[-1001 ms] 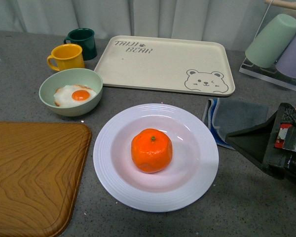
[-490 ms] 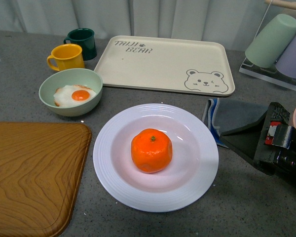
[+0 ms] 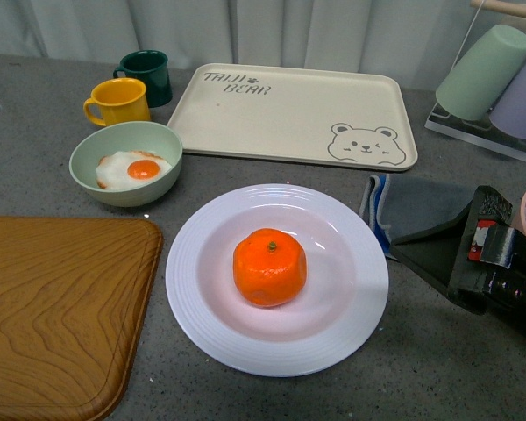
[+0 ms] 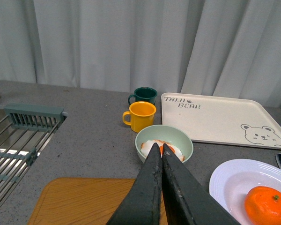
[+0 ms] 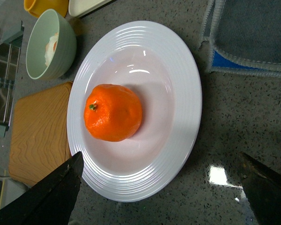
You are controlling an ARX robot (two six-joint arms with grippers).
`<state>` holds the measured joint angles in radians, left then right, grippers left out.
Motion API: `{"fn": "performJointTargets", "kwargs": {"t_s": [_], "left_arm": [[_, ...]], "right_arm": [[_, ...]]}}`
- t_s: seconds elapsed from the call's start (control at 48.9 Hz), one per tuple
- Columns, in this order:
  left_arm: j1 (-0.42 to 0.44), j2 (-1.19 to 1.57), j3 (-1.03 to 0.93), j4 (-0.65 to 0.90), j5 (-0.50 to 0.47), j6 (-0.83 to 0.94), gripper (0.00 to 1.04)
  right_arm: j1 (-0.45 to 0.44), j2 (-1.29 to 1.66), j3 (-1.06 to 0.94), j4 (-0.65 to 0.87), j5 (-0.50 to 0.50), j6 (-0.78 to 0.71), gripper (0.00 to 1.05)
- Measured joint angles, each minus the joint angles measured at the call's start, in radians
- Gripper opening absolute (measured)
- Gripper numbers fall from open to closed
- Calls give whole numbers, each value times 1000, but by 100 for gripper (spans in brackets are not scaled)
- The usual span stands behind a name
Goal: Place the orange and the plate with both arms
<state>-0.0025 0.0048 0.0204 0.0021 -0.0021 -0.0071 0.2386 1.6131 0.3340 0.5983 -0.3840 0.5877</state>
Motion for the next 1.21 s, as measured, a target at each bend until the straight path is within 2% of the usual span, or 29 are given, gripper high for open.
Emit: {"fn": "performJointTargets", "kwargs": {"t_s": [0.184, 0.347, 0.45, 0.695, 1.206], "left_arm": [[0, 0, 0, 0, 0, 0, 4], [0, 0, 0, 0, 0, 0, 4], [0, 0, 0, 0, 0, 0, 4], [0, -1, 0, 0, 0, 0, 4], [0, -1, 0, 0, 0, 0, 4]], "right_arm": [[1, 61, 36, -6, -27, 8, 95], [-5, 142, 96, -14, -99, 58, 95], [-22, 186, 150, -76, -150, 70, 95], [-39, 280, 257, -186, -174, 60, 95], [2, 432, 390, -180, -204, 151, 95]]}}
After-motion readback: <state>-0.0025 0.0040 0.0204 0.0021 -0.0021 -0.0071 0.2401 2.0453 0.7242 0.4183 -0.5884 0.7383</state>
